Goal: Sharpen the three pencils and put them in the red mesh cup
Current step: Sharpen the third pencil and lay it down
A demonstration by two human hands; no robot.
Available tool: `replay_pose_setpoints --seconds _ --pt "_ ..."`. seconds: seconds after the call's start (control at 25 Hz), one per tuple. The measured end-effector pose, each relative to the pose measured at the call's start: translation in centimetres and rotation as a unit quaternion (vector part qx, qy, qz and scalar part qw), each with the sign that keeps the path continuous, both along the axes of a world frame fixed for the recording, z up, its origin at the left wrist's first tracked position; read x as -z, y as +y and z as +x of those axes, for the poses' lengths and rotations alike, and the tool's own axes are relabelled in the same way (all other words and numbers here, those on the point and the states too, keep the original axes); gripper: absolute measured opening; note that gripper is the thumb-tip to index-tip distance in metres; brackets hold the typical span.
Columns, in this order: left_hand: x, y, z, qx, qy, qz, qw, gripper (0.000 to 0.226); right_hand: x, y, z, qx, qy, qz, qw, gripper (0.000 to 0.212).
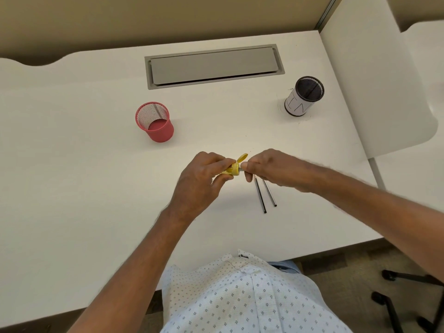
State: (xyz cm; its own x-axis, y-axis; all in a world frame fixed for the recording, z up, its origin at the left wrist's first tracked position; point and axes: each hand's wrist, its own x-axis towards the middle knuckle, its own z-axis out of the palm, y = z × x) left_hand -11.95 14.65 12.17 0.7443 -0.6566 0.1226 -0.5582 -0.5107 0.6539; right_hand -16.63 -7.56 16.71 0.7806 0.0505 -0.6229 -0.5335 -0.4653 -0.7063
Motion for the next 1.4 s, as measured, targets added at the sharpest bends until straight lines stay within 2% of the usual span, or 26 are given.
replay_pose_setpoints --seconds 0.08,0.12,0.2,0.28,0.32,0.36,0.44,0.48,0.52,0.56,0.6,0.64,0.76,0.8,0.84,0.92,0.96,1.0,1.04,1.08,1.16,1.2,1.24,1.28,1.32,1.4 --pt "-0.1 0.1 0.2 -0.003 0.011 -0.001 1.0 0.031 0.4 0.5 -1.1 -0.074 -0.111 -0.151 0.979 0.027" --pt "-0.1 0.0 0.3 -0.003 0.016 -0.002 1.0 0.031 0.6 0.8 -1.8 -0.117 -0.192 -0.219 0.949 0.018" --pt "-0.2 -0.1 0.5 0.003 0.023 -0.007 1.0 0.031 1.2 0.8 -2.7 -0.183 -0.349 -0.344 0.852 0.013" --pt "-0.2 -0.2 0.5 0.011 0.027 -0.008 1.0 0.031 1.4 0.3 -3.0 -0.211 -0.457 -0.436 0.746 0.019" --pt "-0.2 -0.3 0.4 0.01 0.026 -0.008 1.0 0.031 1.5 0.2 -3.1 -0.211 -0.469 -0.446 0.733 0.023" --pt "-0.2 -0.3 0.3 0.008 0.023 -0.007 1.0 0.03 1.5 0.4 -3.1 -0.204 -0.446 -0.429 0.759 0.026" --pt "-0.2 -0.2 0.2 0.001 0.015 -0.005 1.0 0.03 1.2 0.7 -2.3 -0.158 -0.307 -0.316 0.883 0.033" --pt "-0.3 -0.2 0.1 0.0 0.01 -0.003 1.0 0.03 1.0 0.5 -1.5 -0.113 -0.195 -0.207 0.952 0.035" --pt "-0.3 -0.2 0.1 0.0 0.002 -0.001 1.0 0.03 0.8 0.1 -0.7 -0.05 -0.079 -0.072 0.993 0.038" --pt "-0.4 -0.3 0.1 0.0 -0.009 0.001 1.0 0.031 0.7 -0.2 0.0 0.019 0.02 0.045 0.999 0.04" --pt "-0.5 -0.3 0.2 0.001 -0.017 0.001 1.0 0.031 0.5 -0.3 0.5 0.068 0.074 0.107 0.989 0.041" --pt "-0.5 -0.4 0.4 0.0 -0.017 0.001 1.0 0.031 0.6 -0.2 0.6 0.085 0.079 0.114 0.987 0.041" --pt "-0.7 -0.4 0.6 0.002 0.014 -0.002 1.0 0.029 1.1 0.6 -0.7 0.02 -0.077 -0.051 0.996 0.028" --pt "-0.7 -0.5 0.6 0.004 0.021 -0.003 1.0 0.029 1.1 0.7 -1.5 -0.028 -0.163 -0.118 0.979 0.018" --pt "-0.6 -0.5 0.6 0.008 0.026 -0.003 1.0 0.029 1.3 0.6 -2.1 -0.086 -0.257 -0.198 0.942 0.011" --pt "-0.5 -0.7 0.6 0.019 0.037 -0.004 0.999 0.029 1.8 0.1 -2.9 -0.18 -0.428 -0.384 0.798 0.015" --pt "-0.5 -0.8 0.5 0.02 0.038 -0.006 0.999 0.029 2.0 -0.2 -3.1 -0.201 -0.475 -0.434 0.739 0.018" --pt "-0.4 -0.9 0.4 0.018 0.038 -0.01 0.999 0.029 2.0 -0.3 -3.0 -0.204 -0.492 -0.447 0.719 0.021" --pt "-0.4 -0.9 0.3 0.014 0.035 -0.011 0.999 0.029 2.0 -0.1 -2.9 -0.2 -0.477 -0.434 0.738 0.025" --pt "-0.4 -0.9 0.3 0.01 0.028 -0.01 0.999 0.029 1.9 0.1 -2.7 -0.184 -0.429 -0.392 0.792 0.029" --pt "-0.4 -0.9 0.1 0.008 0.011 -0.003 1.0 0.029 1.2 0.0 -1.4 -0.11 -0.212 -0.212 0.948 0.039" --pt "-0.5 -1.0 0.2 0.01 0.003 -0.001 1.0 0.03 0.9 -0.4 -0.7 -0.046 -0.096 -0.078 0.991 0.042" --pt "-0.5 -1.0 0.2 0.01 -0.002 -0.001 1.0 0.03 0.6 -0.7 -0.1 0.01 -0.011 0.025 1.0 0.044" --pt "-0.6 -1.0 0.4 0.011 -0.007 0.0 1.0 0.031 0.5 -0.8 0.3 0.031 0.012 0.063 0.997 0.043" --pt "-0.6 -1.0 0.6 0.012 -0.008 0.001 1.0 0.031 0.6 -0.6 0.2 0.027 -0.006 0.051 0.998 0.042" --pt "-0.8 -1.0 0.9 0.015 0.0 0.0 1.0 0.031 0.8 -0.3 -0.6 -0.005 -0.073 -0.052 0.996 0.029"
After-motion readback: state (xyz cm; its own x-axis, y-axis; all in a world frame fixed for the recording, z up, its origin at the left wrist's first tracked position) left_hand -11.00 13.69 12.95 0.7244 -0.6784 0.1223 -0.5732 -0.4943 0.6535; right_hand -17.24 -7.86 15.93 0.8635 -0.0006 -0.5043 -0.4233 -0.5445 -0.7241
